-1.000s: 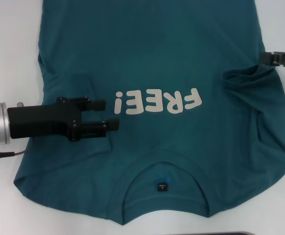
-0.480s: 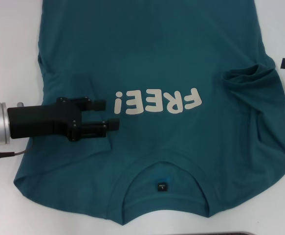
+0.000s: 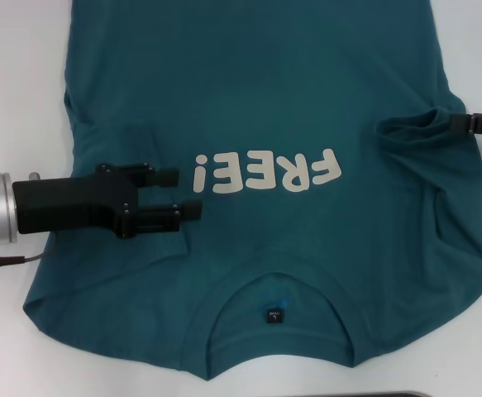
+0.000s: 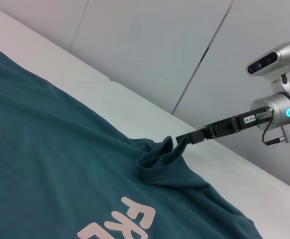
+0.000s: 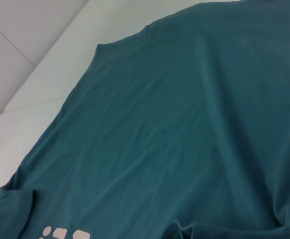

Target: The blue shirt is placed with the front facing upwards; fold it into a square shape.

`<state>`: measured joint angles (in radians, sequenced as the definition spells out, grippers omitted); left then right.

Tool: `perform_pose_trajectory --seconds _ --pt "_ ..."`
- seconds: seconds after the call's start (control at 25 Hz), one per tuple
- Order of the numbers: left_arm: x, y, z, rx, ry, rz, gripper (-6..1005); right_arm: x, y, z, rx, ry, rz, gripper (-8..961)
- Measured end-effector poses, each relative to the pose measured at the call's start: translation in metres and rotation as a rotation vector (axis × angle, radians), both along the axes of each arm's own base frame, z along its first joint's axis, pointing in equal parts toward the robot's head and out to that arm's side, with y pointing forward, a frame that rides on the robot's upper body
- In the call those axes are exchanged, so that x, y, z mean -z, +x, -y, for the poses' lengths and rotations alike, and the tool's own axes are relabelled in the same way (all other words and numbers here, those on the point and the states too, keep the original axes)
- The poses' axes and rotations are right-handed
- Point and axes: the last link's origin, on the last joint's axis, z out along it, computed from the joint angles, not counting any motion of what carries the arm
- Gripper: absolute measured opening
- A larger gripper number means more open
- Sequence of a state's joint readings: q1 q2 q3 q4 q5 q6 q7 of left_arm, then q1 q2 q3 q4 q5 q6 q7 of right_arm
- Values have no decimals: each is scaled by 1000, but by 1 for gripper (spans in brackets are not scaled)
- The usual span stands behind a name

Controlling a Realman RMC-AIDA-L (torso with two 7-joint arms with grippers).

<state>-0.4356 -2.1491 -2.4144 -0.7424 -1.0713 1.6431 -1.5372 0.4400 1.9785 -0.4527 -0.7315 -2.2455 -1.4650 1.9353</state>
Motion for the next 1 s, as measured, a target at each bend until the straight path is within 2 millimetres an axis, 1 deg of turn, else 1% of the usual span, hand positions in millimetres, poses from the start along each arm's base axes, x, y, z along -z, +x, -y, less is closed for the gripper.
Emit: perform_pose_trajectory --seconds 0.44,0.68,1.0 --pt "0 1 -1 2 -1 0 766 0 -6 -7 -45 4 23 697" --pt "1 1 0 -1 -6 4 766 3 -8 -9 -58 -17 32 640" --pt "2 1 0 -1 -7 4 766 5 -6 -8 -47 -35 55 497"
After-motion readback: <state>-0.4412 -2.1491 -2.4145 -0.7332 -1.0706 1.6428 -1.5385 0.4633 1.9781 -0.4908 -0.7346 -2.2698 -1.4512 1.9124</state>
